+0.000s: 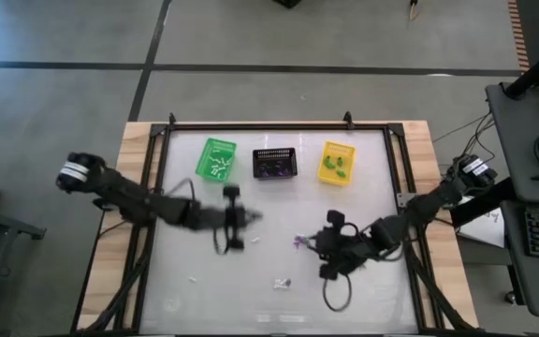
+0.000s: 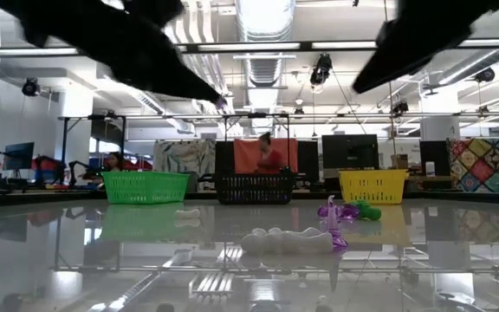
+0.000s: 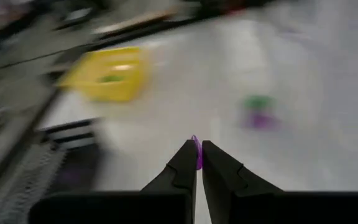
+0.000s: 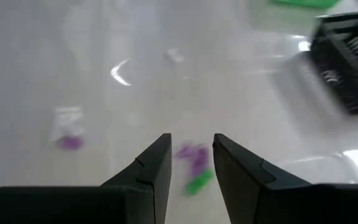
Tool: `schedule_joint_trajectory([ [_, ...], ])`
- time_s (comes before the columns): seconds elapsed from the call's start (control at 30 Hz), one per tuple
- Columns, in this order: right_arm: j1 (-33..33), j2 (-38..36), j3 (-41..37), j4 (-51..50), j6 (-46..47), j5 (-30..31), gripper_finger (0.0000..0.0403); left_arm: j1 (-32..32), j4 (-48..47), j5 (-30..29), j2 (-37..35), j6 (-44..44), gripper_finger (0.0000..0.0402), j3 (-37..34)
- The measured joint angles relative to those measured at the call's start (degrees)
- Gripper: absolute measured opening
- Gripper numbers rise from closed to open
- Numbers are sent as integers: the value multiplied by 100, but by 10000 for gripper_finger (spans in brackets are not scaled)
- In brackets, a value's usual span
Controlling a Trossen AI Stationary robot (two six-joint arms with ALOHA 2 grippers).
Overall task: Sort Halloween decoration
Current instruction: Put the purple witch hat toy into the black basket
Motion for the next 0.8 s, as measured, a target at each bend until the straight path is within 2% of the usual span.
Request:
schedule_joint_trajectory([
  [0.1, -372, 0, 0, 3, -261, 43, 109, 1142, 196, 49, -140, 57, 0, -58],
  [0.13, -493, 0, 0, 3, -311, 43, 109, 1527, 289, 269, -144, 101, 0, -58],
  [0.23, -808, 0, 0, 3, -497, 27, 109, 2643, 544, 1526, -96, 113, 0, -1],
  [0.33, -1015, 2, 0, 1, -593, -16, 109, 3328, 596, 2530, 129, -83, 0, 200],
  [0.4, -1111, 0, 0, 3, -624, -20, 109, 3504, 585, 2728, 345, -90, 0, 365],
  [0.57, -1256, 0, 13, -9, -664, -16, 109, 3558, 540, 2766, 861, 23, 0, 692],
  [0.7, -1293, 0, 81, 2, -572, -14, 109, 3651, 469, 2525, 1215, -154, 4, 882],
  [0.8, -1293, 0, 141, -3, -561, -16, 109, 3690, 429, 2502, 1411, -201, 22, 943],
])
